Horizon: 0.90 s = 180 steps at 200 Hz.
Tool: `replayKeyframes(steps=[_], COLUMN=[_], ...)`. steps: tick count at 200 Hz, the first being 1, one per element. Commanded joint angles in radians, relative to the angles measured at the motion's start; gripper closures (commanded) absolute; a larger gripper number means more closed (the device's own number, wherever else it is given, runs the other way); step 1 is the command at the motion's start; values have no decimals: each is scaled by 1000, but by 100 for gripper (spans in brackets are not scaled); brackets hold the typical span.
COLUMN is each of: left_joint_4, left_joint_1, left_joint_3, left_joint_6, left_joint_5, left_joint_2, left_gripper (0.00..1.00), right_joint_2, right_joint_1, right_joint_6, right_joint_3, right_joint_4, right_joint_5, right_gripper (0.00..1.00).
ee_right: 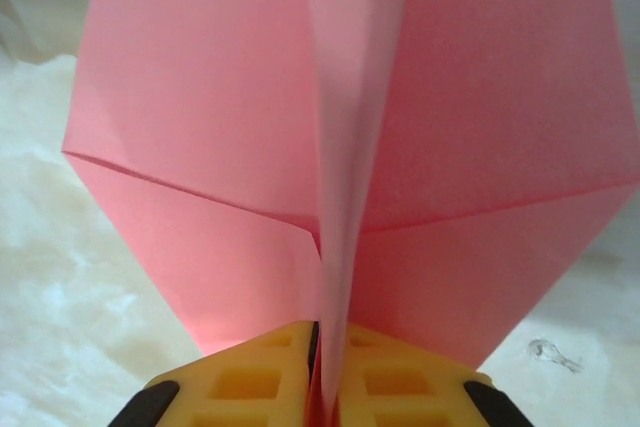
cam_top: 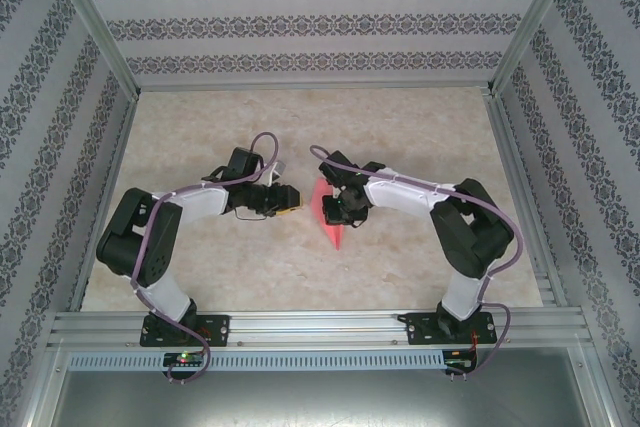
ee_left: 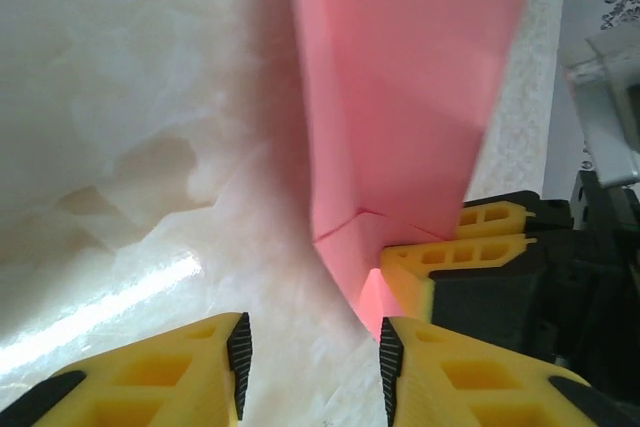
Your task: Fold a paper plane with a square sheet of paper (pick it up from the middle)
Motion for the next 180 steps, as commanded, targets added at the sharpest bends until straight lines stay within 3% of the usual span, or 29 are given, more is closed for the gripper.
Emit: replayKeyframes(steps=[1,120,180], left_joint_4=[-52,-96,-236], left_joint_1=[11,12,11], left_joint_3=[-15,-19,2], left_joint_6=[36,81,153], left_joint_5=[-24,-52,-176], left_joint_2=[-34,-44,-112], left_gripper=[57,52,51], right_joint_2=[43,208,164], right_joint_1=[18,111,121], right_joint_6=[-14,14,45], right_joint_3=[27,199,215], right_joint_4=[-31,-126,-135], right_joint_5=[46,146,151], right_gripper=[86,86,80])
